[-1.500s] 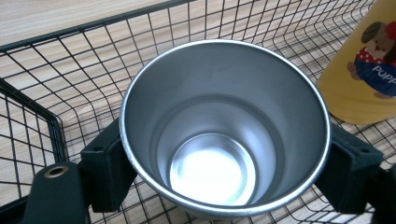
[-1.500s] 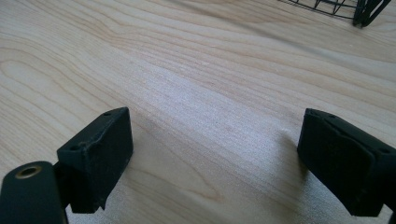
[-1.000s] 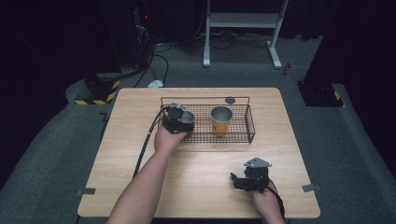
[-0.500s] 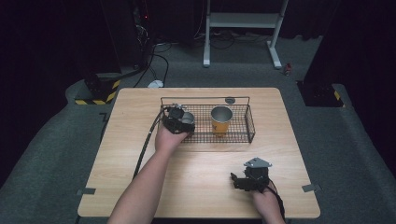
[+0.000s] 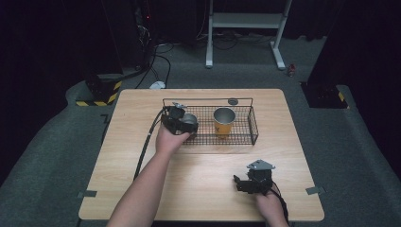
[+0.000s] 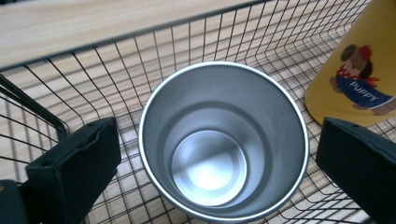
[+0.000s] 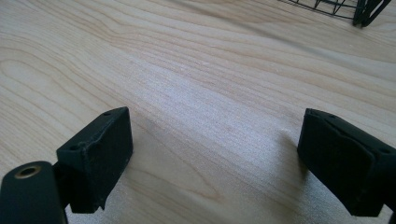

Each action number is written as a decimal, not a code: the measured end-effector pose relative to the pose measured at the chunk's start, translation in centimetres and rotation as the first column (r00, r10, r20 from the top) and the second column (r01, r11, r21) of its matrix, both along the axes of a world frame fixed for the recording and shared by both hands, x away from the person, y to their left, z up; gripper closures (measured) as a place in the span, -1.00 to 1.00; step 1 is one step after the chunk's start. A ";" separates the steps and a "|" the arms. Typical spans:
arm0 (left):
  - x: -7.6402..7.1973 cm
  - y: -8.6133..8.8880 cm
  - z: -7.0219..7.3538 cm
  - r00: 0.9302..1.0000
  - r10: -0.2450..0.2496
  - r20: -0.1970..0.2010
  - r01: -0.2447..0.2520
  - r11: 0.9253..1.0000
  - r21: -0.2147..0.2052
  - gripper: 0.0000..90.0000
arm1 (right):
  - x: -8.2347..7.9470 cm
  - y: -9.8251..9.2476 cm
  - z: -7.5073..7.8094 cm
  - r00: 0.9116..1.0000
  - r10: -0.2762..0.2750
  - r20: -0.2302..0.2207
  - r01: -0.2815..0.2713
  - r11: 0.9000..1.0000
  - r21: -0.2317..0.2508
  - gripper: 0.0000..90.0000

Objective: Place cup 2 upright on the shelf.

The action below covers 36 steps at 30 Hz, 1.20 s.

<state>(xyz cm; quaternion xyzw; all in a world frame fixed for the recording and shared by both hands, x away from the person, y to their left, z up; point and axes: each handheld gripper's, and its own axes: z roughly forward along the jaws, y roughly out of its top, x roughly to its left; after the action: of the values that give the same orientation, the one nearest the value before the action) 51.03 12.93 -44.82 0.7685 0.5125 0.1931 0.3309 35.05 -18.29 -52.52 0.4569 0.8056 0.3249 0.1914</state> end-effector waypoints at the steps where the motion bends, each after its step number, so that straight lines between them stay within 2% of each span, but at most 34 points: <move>1: -0.1 0.0 0.1 1.000 -0.002 0.002 0.002 1.000 -0.016 -0.99 | 0.0 0.0 0.0 1.000 0.000 0.000 0.000 1.000 0.000 -0.77; 11: -1.1 0.9 1.0 1.000 -0.008 0.025 0.009 0.999 -0.043 -0.99 | 0.0 0.0 0.0 1.000 0.000 0.000 0.000 1.000 -0.001 -0.77; 18: -2.4 2.2 1.4 0.998 -0.007 0.062 0.011 0.998 -0.058 -0.99 | 0.0 0.0 0.0 1.000 0.000 0.000 0.000 1.000 -0.001 -0.77; 22: -3.1 3.2 1.3 0.998 -0.006 0.069 0.012 0.997 -0.081 -0.98 | 0.0 0.0 0.0 1.000 0.000 0.000 0.000 1.000 -0.001 -0.77; 36: -5.8 5.4 1.3 0.996 -0.016 0.088 0.025 0.995 -0.101 -0.97 | 0.0 0.0 0.0 1.000 -0.001 0.000 0.001 1.000 -0.001 -0.77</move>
<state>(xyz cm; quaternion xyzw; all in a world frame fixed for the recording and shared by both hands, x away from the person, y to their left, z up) 45.23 18.36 -43.47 0.7467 0.4986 0.1967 0.3939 35.04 -18.27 -52.52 0.4570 0.8056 0.3247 0.1918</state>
